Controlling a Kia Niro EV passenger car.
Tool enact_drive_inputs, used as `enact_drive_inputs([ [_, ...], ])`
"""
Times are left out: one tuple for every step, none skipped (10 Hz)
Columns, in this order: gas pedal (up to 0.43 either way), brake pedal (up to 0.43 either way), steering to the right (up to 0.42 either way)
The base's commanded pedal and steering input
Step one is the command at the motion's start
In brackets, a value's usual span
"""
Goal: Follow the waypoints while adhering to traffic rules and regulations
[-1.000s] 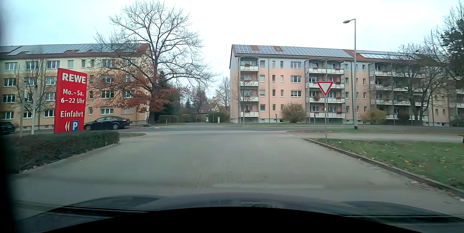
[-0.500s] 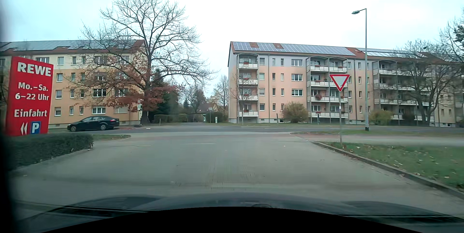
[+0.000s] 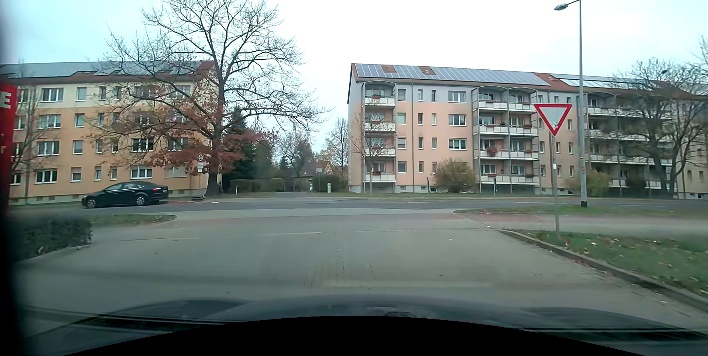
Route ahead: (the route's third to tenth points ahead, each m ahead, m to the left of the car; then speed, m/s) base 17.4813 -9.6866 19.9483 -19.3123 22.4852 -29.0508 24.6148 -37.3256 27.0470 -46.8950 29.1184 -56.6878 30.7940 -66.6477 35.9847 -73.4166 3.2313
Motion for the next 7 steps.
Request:
enact_drive_inputs([
  [0.000,0.000,-0.020],
  [0.000,0.000,-0.020],
  [0.000,0.000,-0.020],
  [0.000,0.000,-0.020],
  [0.000,0.000,-0.020],
  [0.000,0.000,-0.020],
  [0.000,0.000,-0.020],
])
